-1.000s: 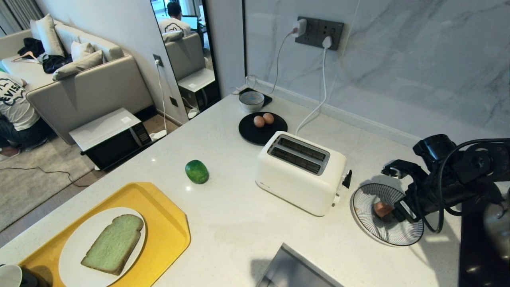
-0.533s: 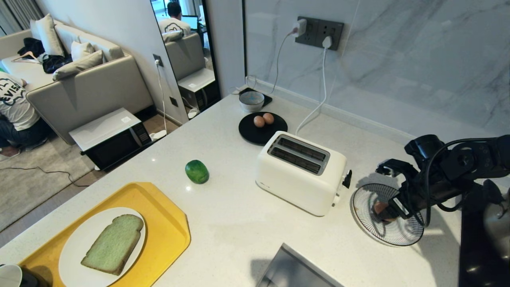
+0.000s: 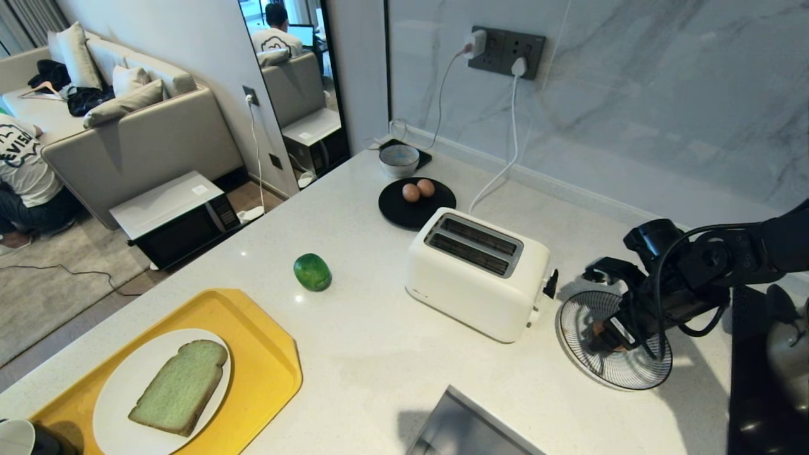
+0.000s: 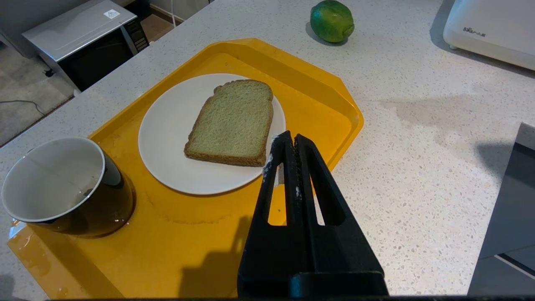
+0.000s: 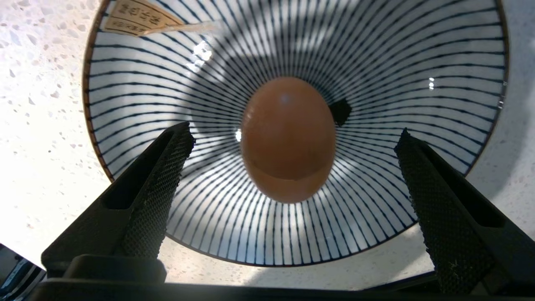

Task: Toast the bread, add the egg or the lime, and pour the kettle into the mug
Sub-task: Pick up the egg

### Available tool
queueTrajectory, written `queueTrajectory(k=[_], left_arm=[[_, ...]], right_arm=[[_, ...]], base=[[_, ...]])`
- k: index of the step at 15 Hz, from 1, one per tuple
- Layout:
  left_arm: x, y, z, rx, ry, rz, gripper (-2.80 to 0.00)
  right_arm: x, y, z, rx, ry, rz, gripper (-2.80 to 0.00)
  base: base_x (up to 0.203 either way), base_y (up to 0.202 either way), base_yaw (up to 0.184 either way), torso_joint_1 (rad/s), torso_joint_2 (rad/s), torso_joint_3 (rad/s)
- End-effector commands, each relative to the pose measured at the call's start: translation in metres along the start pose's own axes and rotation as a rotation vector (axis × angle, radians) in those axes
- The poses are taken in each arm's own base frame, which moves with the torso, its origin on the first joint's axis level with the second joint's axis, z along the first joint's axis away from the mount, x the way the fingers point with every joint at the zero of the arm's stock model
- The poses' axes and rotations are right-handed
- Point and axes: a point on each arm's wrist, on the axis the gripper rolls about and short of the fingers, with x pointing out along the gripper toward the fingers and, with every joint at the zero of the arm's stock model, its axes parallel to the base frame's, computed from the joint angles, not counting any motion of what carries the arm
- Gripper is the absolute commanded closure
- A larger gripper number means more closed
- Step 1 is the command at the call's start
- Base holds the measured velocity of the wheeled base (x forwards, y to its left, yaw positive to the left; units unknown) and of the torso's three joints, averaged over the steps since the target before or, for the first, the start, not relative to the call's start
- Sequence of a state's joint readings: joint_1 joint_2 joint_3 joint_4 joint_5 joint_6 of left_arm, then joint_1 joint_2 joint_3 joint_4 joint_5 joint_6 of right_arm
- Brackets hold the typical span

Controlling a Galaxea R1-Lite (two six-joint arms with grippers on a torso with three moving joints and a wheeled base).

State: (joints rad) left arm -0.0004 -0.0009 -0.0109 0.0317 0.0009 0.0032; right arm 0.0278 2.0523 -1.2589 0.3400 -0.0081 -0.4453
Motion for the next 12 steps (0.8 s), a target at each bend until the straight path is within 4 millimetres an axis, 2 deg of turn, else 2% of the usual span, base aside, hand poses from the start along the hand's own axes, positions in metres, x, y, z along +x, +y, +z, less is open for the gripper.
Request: queueTrajectory(k=[1,12], left_arm=[[0.0001,0.0,0.0,0.0,0.001,0.001,0.0],[0.0001,0.0,0.0001,0.0,0.0,0.001,0.0]], right_arm=[[0.0028,0.0026,0.0018,-0.009,0.005,0.002,-2.8],[0.0065,0.0014,0.0019,-0.008,0.022,-0.018,-2.8]], base=[[0.0,0.0,0.0,0.0,0.0,0.0],[0.0,0.0,0.0,0.0,0.0,0.0]])
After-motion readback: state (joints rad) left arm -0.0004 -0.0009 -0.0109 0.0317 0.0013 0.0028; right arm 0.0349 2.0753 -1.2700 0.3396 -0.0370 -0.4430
